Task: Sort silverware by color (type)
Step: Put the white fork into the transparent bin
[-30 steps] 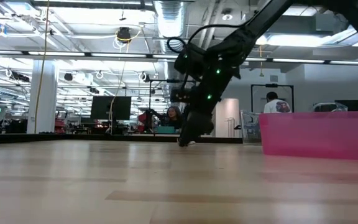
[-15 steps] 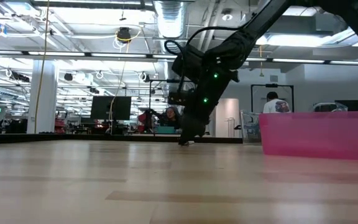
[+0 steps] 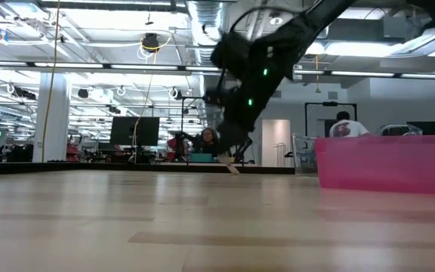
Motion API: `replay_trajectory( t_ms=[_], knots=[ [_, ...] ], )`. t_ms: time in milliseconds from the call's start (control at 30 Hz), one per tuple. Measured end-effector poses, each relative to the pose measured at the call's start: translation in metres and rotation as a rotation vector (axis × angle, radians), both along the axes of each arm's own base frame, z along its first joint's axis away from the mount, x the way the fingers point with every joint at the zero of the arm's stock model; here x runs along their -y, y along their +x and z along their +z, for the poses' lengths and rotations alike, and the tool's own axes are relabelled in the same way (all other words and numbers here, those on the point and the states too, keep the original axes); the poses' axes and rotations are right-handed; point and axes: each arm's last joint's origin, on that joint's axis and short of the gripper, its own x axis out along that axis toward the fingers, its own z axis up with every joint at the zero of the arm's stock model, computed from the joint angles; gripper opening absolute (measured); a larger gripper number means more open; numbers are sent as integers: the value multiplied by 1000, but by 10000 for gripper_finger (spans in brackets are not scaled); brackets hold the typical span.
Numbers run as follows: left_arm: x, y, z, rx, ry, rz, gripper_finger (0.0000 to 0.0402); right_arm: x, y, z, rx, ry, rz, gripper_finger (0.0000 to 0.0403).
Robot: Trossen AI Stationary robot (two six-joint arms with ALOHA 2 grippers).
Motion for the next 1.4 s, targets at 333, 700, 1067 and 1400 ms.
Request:
replay_trajectory(
  t_ms=[333,700,1067,1400],
  knots=[
    [2,1,-83,230,4,-77,13,-37,-7,75,264,68,119,18],
    [-1,21,-173,526,-136,-203,13,-81,-38,159,540,60,220,18],
    [-6,38,-227,568,-265,-202,13,-115,-83,205,647,-86,5,18],
    [-8,40,-238,569,-297,-155,13,-85,-151,212,697,-12,-585,18]
  ],
)
